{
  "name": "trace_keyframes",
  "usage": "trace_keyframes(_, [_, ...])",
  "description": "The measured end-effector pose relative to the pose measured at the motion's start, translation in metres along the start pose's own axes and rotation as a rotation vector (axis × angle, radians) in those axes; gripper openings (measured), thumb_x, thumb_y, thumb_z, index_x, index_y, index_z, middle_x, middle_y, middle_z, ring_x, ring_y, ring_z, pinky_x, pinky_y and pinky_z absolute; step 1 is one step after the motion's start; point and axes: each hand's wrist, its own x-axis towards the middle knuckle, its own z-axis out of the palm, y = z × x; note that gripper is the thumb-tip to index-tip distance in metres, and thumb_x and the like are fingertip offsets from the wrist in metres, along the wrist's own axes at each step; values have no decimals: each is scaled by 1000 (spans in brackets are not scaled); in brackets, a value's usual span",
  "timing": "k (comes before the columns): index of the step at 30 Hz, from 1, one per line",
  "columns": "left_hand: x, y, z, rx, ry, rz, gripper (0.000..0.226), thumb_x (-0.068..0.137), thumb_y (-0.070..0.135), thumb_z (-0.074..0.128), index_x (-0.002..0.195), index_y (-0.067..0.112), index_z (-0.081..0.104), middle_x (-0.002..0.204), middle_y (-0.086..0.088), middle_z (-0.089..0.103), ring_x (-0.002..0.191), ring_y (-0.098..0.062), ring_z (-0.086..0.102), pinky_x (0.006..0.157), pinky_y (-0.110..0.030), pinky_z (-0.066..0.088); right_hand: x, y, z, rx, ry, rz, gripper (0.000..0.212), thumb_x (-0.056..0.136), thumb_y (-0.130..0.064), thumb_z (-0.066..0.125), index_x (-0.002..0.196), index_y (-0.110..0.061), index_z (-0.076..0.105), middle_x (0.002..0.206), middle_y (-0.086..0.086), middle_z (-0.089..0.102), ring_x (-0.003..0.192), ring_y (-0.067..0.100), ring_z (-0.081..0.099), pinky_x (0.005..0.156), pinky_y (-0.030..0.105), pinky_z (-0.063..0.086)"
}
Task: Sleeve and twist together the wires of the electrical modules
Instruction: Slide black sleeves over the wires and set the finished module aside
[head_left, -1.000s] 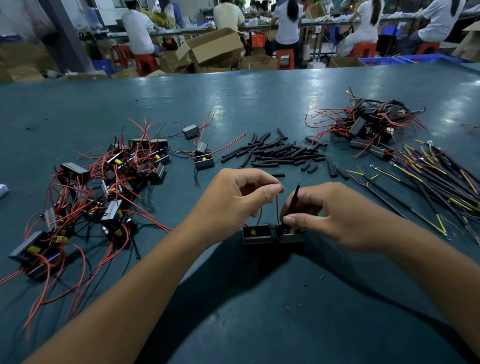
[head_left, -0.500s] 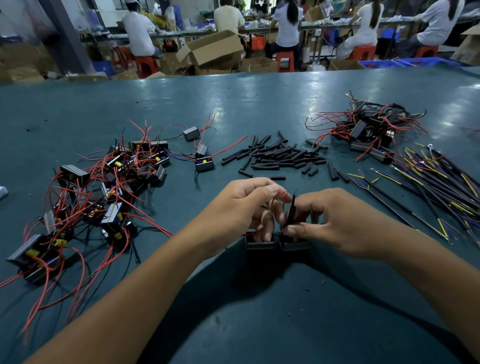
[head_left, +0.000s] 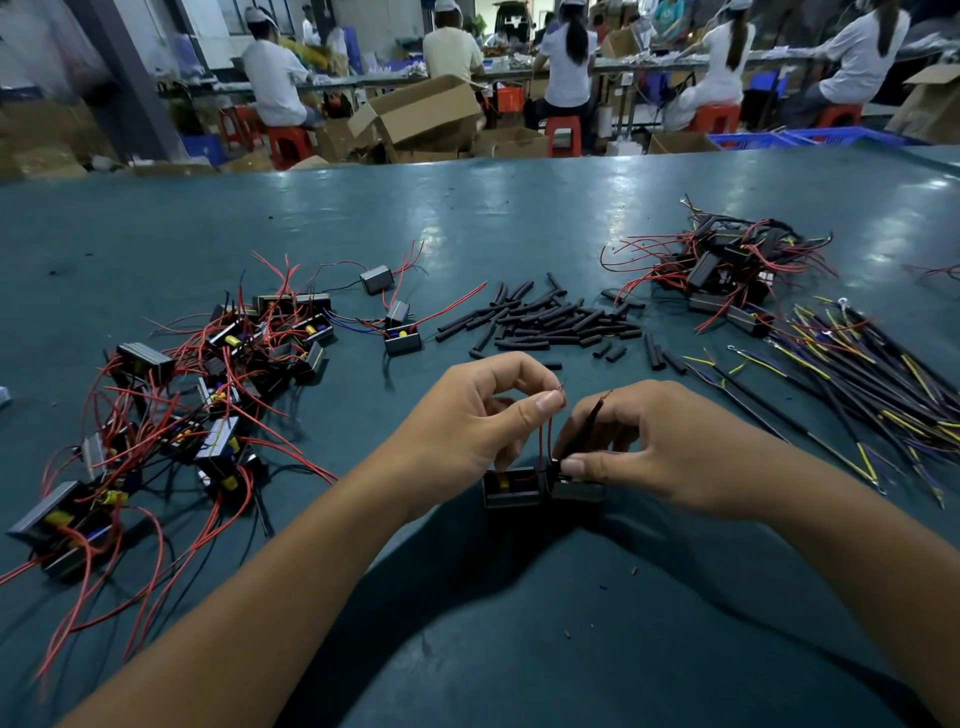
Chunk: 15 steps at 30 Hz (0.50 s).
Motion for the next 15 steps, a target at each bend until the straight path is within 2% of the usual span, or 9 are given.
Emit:
trace_keyframes(4, [0, 2, 0, -31, -16, 25, 10, 92, 20, 67, 97, 11, 65, 86, -3, 67, 57, -13, 51, 55, -25, 46, -1, -2, 1, -17, 21, 9, 4, 88, -31, 74, 90, -27, 73, 77, -13, 71, 68, -1, 62, 64, 17, 48])
trace_keyframes(7, [-3, -1, -8, 23, -112, 4, 19, 86, 20, 75, 103, 14, 68, 82, 6, 68, 65, -11, 53, 63, -24, 48, -1, -2, 2, -34, 45, 38, 5, 87, -34, 74, 89, -29, 72, 73, -11, 70, 63, -1, 59, 61, 21, 47])
trace_keyframes(9, [-3, -3, -11, 138, -131, 25, 16, 87, 18, 76, 101, 14, 70, 69, 16, 63, 61, -5, 49, 60, -18, 43, -2, -1, 3, -26, 53, 58, 5, 87, -34, 73, 90, -30, 73, 75, -10, 71, 67, 3, 63, 65, 28, 51])
trace_keyframes(12, [1, -6, -6, 205, -13, 73, 9, 88, 16, 75, 95, 11, 74, 66, 16, 63, 58, -3, 48, 58, -18, 41, -2, -2, 5, -21, 74, 55, 5, 87, -33, 74, 88, -29, 74, 74, -9, 71, 66, 7, 63, 65, 32, 51])
trace_keyframes(15, [3, -9, 1, 259, 173, 155, 17, 86, 26, 72, 94, 12, 78, 70, 12, 68, 58, 0, 55, 57, -20, 46, -1, -2, 7, -48, 86, 35, 14, 86, -38, 74, 86, -25, 74, 72, -6, 70, 64, 11, 61, 64, 36, 51])
